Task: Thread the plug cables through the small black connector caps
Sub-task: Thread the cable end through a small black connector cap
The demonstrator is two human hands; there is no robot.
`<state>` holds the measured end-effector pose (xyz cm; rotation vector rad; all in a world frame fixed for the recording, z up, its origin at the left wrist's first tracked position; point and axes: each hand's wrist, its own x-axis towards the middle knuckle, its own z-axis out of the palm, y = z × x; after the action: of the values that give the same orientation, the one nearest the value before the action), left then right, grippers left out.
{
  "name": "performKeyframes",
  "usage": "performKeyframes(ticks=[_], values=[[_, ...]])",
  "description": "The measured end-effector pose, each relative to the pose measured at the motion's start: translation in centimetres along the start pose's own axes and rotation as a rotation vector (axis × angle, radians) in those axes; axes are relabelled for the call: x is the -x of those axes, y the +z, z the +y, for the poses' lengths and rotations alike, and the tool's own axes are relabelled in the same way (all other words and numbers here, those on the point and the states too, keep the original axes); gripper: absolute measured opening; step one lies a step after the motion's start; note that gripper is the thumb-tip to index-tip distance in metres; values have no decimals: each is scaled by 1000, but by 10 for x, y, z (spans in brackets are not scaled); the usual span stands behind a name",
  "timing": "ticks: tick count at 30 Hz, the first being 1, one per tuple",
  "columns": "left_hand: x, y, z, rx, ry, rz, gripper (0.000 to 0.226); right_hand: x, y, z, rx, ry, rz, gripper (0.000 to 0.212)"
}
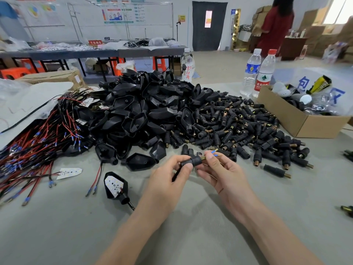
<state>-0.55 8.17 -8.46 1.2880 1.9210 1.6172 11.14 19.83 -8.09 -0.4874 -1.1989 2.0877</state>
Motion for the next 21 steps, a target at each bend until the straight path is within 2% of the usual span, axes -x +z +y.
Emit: performKeyframes(ticks=[4,9,15,21], values=[[1,-1,-6,-140,8,-47,15,0,-3,-2,44,-41,68,19],[3,-9,-7,-406,68,-50,6,-2,-8,-5,122,-71,187,19],[3,-12,-1,-552,149,-28,14,-4,-9,-1,203,-109,262,16],[3,-11,-1,-587,159,14,12,-5,-8,-1,220,-116,301,19]])
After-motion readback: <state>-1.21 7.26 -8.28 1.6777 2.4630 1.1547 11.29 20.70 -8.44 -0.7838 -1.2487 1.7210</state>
